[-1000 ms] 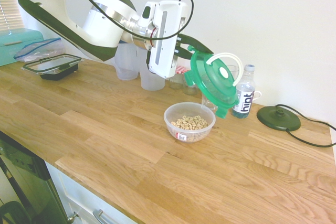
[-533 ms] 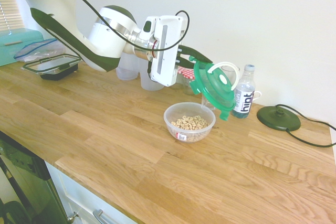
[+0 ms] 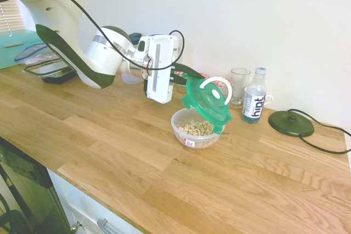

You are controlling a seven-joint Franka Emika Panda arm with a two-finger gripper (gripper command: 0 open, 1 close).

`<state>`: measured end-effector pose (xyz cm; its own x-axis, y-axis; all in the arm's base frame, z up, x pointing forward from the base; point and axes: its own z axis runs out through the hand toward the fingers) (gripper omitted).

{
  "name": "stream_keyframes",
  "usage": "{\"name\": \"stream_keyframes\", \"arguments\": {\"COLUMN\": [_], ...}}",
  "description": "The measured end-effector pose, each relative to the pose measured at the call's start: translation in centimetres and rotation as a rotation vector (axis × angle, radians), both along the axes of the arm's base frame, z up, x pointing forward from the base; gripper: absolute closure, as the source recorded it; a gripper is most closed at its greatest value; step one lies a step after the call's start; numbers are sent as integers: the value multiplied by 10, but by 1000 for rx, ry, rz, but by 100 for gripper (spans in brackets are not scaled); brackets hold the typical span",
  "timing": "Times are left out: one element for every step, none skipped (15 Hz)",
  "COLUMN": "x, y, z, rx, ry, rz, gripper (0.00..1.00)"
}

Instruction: Cover the lid of food container

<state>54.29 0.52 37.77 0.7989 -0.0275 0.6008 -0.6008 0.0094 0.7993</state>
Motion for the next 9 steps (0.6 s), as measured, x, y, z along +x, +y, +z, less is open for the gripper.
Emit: {"name": "stream_keyframes", "arguments": {"x": [-1,-1,-2,-3,-3,-3,-4,-4,-4], "y": [5,10,14,16,17,17,17,17,17], "z": [-4,-8,-12,-14,-16,-17,-18,-19,-21], "rx": [-3,-7,-15,-21,-25,-29,-31,-33,-35], "ry": [5,6,7,7,5,4,5,7,11], "rz": [4,6,6,5,4,1,-1,-3,-5], "gripper": [100,100,100,100,100,100,100,100,0]}}
